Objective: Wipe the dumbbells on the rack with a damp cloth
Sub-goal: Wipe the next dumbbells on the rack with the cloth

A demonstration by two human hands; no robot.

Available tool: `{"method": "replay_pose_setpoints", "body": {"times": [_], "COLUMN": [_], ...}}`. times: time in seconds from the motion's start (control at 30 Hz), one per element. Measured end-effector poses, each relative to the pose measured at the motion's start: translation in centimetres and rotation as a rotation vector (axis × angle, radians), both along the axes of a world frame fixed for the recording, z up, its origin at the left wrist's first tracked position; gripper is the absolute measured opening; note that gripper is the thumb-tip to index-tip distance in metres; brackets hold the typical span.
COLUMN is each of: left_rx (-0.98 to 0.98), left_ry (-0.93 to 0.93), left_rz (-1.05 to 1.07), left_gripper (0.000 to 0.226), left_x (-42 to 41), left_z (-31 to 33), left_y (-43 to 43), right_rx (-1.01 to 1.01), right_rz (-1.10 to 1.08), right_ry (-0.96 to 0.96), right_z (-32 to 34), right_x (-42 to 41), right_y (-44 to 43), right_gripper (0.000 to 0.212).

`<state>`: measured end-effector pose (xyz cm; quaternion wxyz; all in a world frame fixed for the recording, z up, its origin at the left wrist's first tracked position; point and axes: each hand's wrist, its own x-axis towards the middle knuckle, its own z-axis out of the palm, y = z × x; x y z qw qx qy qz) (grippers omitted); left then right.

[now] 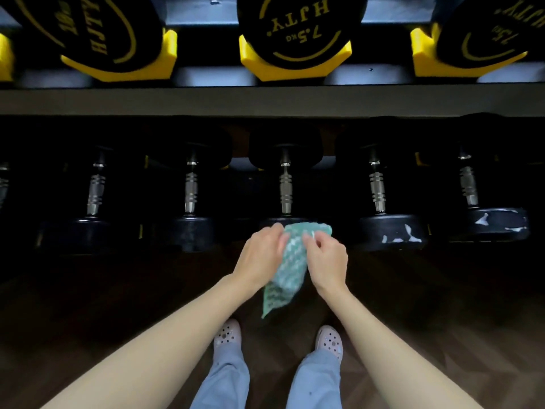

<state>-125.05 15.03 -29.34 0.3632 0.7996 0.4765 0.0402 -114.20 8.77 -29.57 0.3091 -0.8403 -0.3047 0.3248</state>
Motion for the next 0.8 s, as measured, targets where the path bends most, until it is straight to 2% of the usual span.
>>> {"method": "replay_pose_setpoints", "body": {"times": [0.1, 0.2, 0.37, 0.43, 0.53, 0.63, 0.7, 0.8], "left_rx": [0.046, 0.099, 0.366, 0.384, 0.265, -0.054, -0.3, -0.628], "left_ry": [-0.037, 0.029, 0.177, 0.192, 0.249, 0.211, 0.13, -0.097], "left_rz": [0.159, 0.225, 0.162, 0.188, 0.309, 0.367, 0.402, 0.442], "left_gripper": [0.019, 0.024, 0.028, 0.027, 0.029, 0.035, 0.039, 0.044], "left_x": [0.9, 1.3, 2.0, 2.7, 3.7, 4.5, 5.0, 5.8], "left_z": [0.4, 0.8, 0.3, -0.6, -3.0, -6.6, -8.3, -9.3], "left_y": [2.9, 5.7, 8.9, 10.1, 11.6, 12.8, 13.2, 12.9], "right_rx": [0.134, 0.121, 0.058, 0.014, 0.056, 0.098, 0.012, -0.07], "right_rz": [-0.027, -0.006, 0.061, 0.044, -0.053, -0.233, -0.214, -0.12], "right_ry": [-0.056, -0.12, -0.399, -0.408, -0.18, 0.261, 0.359, 0.386], "right_z": [0.5, 0.1, -0.1, -0.8, -4.6, -7.7, -9.4, -10.7], "right_x": [0.2, 1.3, 2.7, 3.0, 3.7, 4.1, 4.0, 3.8], "right_y": [3.3, 5.9, 9.7, 11.3, 13.9, 15.4, 15.9, 16.6], "right_gripper": [0.03, 0.019, 0.034, 0.037, 0.034, 0.037, 0.037, 0.04]}}
